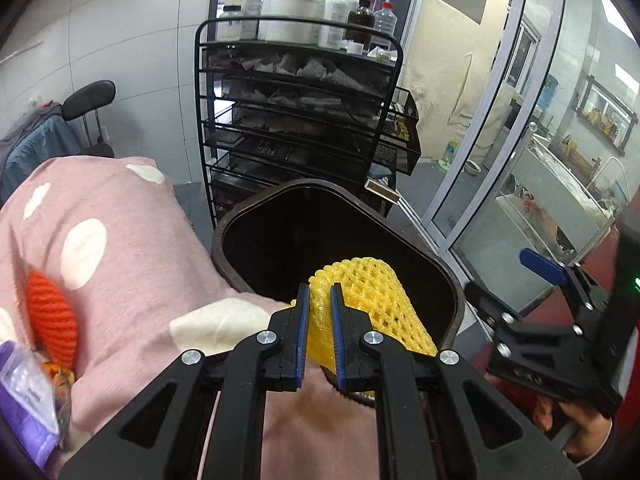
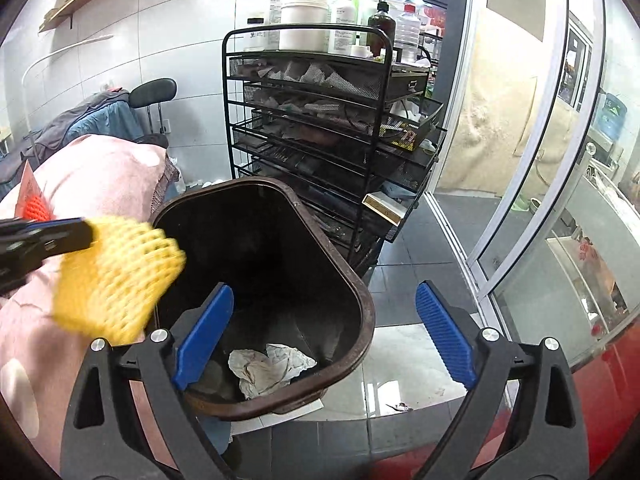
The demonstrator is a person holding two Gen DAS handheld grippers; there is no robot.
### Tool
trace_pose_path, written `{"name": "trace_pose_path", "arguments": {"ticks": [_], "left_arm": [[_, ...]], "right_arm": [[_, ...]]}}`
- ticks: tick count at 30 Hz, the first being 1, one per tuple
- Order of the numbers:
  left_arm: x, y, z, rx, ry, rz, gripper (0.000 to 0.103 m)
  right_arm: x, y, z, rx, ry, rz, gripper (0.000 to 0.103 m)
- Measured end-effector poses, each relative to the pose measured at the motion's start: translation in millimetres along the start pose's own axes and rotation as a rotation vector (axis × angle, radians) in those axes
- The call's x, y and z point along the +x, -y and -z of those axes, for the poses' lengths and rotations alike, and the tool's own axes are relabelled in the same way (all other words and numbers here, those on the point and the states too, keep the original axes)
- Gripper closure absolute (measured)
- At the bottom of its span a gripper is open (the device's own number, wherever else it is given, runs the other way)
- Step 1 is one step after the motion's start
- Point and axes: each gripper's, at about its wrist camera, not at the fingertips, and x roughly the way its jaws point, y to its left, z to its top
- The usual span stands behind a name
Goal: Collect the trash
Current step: 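Carry both items to the black bin and open both grippers to drop them, then grasp the purple plastic bag with the left gripper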
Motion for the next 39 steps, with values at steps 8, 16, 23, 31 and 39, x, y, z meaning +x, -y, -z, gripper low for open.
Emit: {"name": "trace_pose_path", "arguments": {"ticks": [8,16,23,31,39], "left_arm": [[39.9,0.6,-18.3,-0.002,-0.074,-0.016,0.092],[64.1,2.6,-26.5,-0.003,-0.120,-0.025,0.078],[63.0,5.6,-30.9,0.024,-0.094,-0.030,0.032],[43.9,5.6,-28.2,0.059,-0.043,-0.070,0.022],[-2.3,-2.9,-14.4,0.056,0.049,-0.113,0.018]], "right_arm": [[-1.0,2.3,4.5,-0.002,-0.011,-0.001,0.011],[-2.3,0.7,9.3,-0.002,-0.021,-0.014,0.010],[-4.8,-3.5,9.7,-0.004,-0.017,-0.026,0.008],[-5.2,-9.3,8.4,-0.012,-0.019,-0.038,0.008],[-7.4,-17.8,8.1,-0.011,-0.020,-0.069,0.008]]}}
